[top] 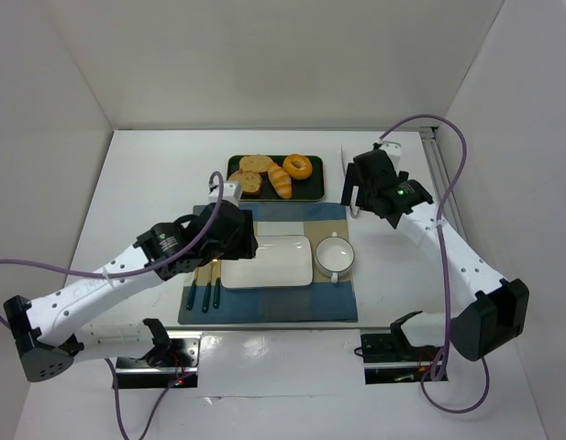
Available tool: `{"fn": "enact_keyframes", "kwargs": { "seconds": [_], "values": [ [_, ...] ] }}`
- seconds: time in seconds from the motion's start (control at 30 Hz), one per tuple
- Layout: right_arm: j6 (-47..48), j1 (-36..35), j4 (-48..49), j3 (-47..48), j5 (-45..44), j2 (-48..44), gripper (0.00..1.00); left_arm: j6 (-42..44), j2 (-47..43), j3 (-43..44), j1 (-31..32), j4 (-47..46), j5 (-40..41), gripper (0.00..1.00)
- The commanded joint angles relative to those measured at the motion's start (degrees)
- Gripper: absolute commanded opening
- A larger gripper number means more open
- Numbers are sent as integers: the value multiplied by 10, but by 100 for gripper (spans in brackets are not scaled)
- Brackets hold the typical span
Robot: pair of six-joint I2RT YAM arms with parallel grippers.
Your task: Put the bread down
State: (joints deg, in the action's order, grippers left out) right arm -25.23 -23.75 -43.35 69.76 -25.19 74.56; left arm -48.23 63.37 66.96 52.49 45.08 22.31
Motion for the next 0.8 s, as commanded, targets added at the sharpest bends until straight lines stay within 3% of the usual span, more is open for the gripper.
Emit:
{"fn": "enact_keyframes", "kwargs": {
  "seconds": [0.0,0.2,0.5,0.77],
  "values": [
    [-16,-2,-11,0,-77,-38,100,-4,30,31,17,-17,7,66],
    [-6,-2,-29,-7,-122,-57,100,21,85,70,30,-58,-6,66],
    [48,-2,43,-29,-169,-57,97,42,130,92,30,-83,36,66],
    [27,34,70,60,-137,132,97,14,50,47,2,-46,83,66]
  ]
}}
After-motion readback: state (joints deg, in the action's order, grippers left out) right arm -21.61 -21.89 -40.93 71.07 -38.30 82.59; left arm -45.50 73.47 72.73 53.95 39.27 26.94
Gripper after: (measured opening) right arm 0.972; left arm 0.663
